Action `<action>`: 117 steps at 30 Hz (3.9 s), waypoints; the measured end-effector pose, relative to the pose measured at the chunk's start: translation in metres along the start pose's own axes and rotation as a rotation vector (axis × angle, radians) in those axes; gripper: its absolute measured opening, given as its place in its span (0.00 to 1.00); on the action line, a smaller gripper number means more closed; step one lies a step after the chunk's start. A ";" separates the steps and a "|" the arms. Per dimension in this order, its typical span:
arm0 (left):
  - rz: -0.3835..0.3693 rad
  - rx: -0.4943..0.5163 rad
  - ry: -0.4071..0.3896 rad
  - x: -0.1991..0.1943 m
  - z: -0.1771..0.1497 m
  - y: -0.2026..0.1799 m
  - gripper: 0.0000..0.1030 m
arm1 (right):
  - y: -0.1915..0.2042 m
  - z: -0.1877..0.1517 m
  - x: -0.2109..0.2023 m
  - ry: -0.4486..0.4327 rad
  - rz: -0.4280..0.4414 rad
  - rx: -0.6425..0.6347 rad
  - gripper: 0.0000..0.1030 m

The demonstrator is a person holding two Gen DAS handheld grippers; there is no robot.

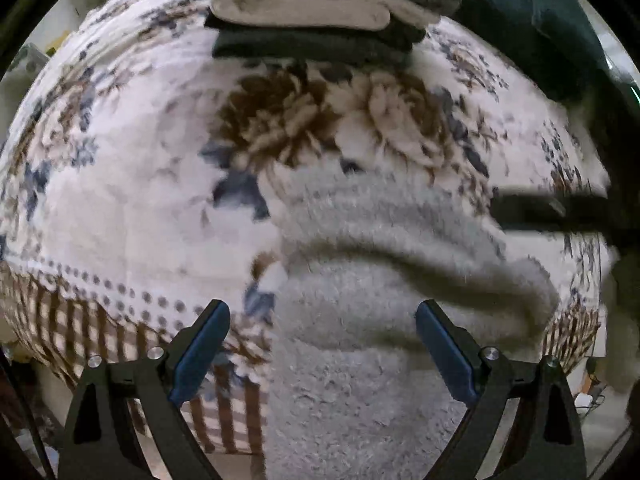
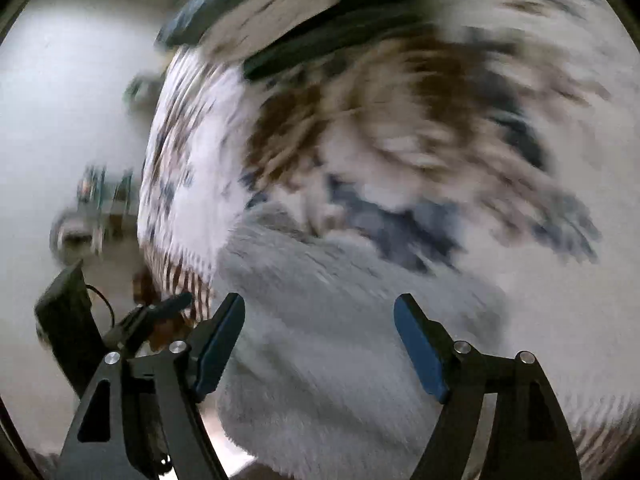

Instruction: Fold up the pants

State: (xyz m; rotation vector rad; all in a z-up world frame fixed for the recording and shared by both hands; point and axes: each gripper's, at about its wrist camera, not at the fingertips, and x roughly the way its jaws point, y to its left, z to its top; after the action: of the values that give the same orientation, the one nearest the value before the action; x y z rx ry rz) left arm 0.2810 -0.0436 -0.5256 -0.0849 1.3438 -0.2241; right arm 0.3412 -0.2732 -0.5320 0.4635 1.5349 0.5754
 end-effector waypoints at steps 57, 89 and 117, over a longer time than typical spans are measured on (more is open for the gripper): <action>-0.091 0.130 0.082 0.025 -0.060 -0.021 0.92 | -0.158 -0.035 -0.019 -0.017 -0.048 0.478 0.18; -0.112 0.108 0.074 -0.007 -0.046 -0.006 0.92 | -0.099 -0.263 -0.014 -0.210 0.017 0.719 0.66; -0.447 -0.129 0.034 0.005 0.030 0.043 0.97 | -0.131 -0.143 -0.049 -0.347 0.049 0.437 0.92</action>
State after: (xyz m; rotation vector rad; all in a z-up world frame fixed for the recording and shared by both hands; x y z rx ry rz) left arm 0.3165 -0.0044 -0.5319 -0.4939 1.3604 -0.5162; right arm 0.2084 -0.4170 -0.5734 0.8890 1.3115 0.1759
